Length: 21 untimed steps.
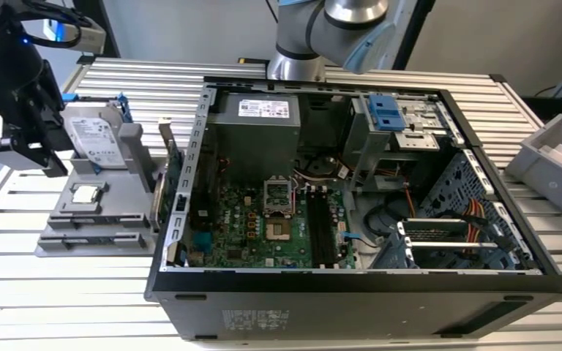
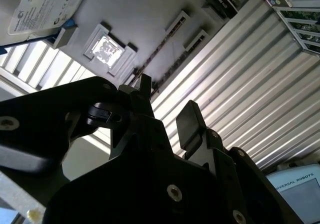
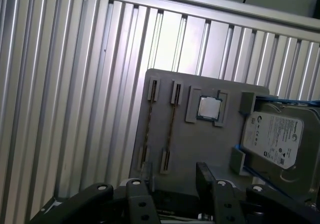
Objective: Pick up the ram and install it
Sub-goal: 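Pick up the ram and move it above insertion slot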
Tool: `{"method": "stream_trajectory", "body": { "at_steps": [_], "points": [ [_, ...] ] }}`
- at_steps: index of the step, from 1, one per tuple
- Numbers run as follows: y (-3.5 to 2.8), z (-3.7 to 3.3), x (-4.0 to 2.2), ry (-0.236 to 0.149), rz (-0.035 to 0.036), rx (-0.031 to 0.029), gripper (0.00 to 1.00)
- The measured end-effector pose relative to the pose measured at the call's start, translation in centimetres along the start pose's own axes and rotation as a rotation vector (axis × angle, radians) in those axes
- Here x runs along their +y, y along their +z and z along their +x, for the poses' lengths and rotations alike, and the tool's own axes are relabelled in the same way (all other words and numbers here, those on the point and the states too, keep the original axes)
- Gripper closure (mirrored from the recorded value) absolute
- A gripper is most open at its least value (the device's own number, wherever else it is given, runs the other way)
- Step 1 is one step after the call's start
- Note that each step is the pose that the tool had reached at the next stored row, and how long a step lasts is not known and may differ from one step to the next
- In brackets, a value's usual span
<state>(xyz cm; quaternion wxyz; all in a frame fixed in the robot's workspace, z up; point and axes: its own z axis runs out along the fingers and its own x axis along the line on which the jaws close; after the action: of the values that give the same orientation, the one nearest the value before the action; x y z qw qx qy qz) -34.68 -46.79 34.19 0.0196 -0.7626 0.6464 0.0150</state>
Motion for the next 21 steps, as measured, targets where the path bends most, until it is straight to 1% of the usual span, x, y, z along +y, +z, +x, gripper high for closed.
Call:
{"method": "stream_trajectory", "body": {
  "at_steps": [21],
  "points": [
    [1.05, 0.05, 0.01, -0.002, -0.0002, 0.0000, 0.00]
  ]
}}
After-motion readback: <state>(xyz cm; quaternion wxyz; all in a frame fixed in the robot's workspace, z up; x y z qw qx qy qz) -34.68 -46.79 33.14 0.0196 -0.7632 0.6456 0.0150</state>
